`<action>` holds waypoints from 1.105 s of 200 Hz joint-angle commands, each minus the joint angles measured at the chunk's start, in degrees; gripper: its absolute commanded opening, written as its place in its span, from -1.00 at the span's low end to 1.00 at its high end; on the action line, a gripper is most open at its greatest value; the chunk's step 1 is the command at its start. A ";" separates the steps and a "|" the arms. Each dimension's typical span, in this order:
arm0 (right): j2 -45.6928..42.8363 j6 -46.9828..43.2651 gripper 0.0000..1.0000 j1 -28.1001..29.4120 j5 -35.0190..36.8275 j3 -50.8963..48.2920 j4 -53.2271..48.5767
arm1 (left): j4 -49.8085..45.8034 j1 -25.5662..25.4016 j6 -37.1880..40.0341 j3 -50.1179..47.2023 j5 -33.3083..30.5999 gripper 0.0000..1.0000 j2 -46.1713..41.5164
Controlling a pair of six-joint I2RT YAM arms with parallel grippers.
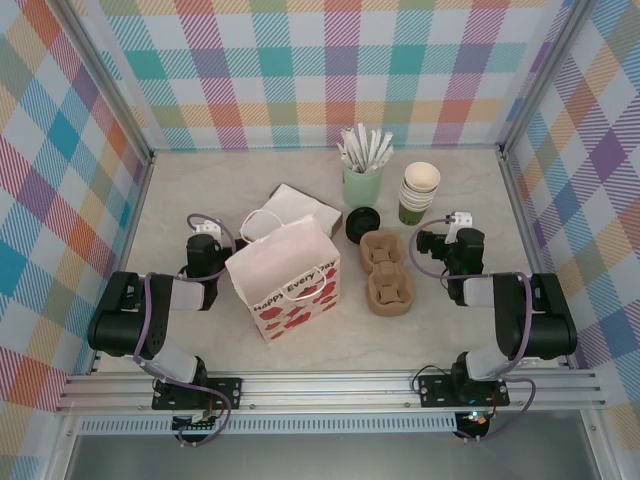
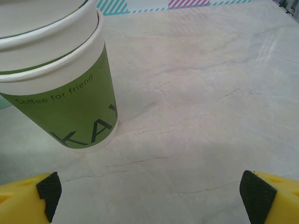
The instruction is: Pack the takeout coffee
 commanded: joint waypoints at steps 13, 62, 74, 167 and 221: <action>0.06 0.18 1.00 -0.17 -0.17 -0.01 2.53 | 2.09 0.34 0.62 1.09 -0.15 1.00 0.13; 0.01 0.25 0.99 -0.15 -0.34 0.02 2.45 | 2.35 0.36 0.56 1.09 -0.16 1.00 0.16; 0.05 0.26 0.99 -0.18 -0.29 0.07 2.45 | 2.36 0.36 0.54 1.08 -0.20 1.00 0.13; -2.86 0.73 1.00 -0.31 0.49 0.97 -1.71 | -3.44 0.45 -2.47 -0.06 -7.75 1.00 -9.63; -20.98 1.86 0.99 -0.32 2.10 5.13 -27.59 | -30.90 0.42 -10.62 4.47 -9.87 1.00 -31.90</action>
